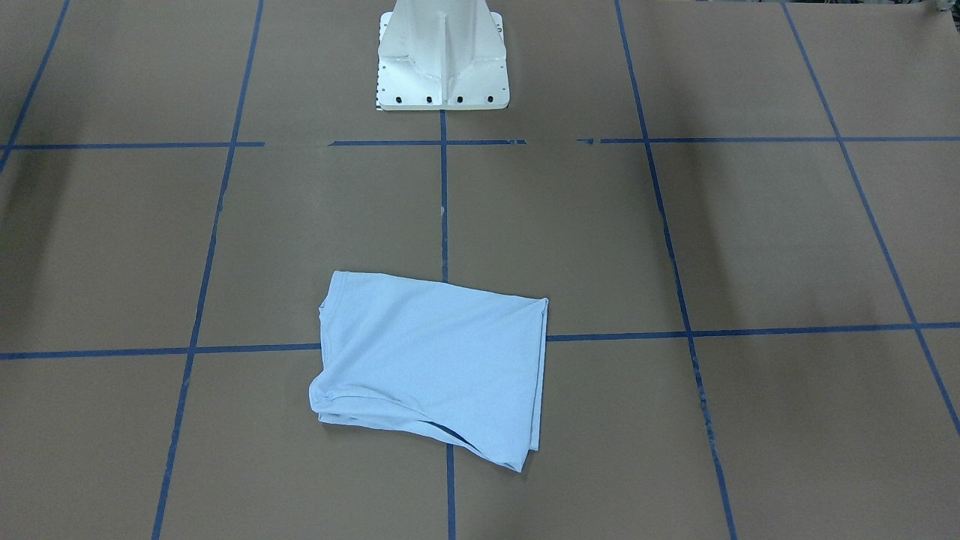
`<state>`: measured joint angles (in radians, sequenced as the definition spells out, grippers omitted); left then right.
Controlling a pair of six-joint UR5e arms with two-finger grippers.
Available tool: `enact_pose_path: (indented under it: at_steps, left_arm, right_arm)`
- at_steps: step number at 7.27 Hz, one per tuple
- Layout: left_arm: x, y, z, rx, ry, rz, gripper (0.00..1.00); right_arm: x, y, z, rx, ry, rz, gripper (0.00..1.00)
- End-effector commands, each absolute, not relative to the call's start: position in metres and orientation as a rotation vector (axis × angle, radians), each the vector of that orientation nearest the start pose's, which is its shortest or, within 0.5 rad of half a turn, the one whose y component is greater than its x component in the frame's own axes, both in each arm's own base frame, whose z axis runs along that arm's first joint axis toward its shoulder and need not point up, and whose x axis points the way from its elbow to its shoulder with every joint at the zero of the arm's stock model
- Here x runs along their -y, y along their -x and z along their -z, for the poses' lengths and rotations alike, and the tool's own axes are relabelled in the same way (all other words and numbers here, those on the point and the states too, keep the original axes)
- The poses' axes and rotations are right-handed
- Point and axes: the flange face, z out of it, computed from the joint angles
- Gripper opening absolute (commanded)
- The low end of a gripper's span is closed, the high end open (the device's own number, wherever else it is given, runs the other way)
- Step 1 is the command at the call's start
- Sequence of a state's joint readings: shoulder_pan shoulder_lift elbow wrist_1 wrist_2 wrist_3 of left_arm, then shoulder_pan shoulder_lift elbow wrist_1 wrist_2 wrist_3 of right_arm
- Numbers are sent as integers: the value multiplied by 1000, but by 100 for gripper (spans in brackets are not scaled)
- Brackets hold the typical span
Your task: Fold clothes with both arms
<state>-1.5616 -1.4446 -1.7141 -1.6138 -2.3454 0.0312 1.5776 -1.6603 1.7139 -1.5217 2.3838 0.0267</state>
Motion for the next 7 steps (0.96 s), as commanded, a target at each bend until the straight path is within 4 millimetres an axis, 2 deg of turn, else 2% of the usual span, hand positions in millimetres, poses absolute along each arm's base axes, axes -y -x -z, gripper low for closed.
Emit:
enact_pose_path:
  at_steps: [1,3,6,7]
  left_arm:
    - [444,60,-641,-774,-68,-62,100]
    - [441,60,-639,-769,-69,-61,100]
    - [446,59,-635,-768,-76,-66,100]
    - [463,59,-630,-766,-89,-70,100]
  right_arm:
    - [460,-64,-623,813,-87,9,100]
    - [461,-64,-624,813,-87,9,100]
    - [461,-64,-624,813,-87,8,100]
    - [461,-64,-624,813,-87,9,100]
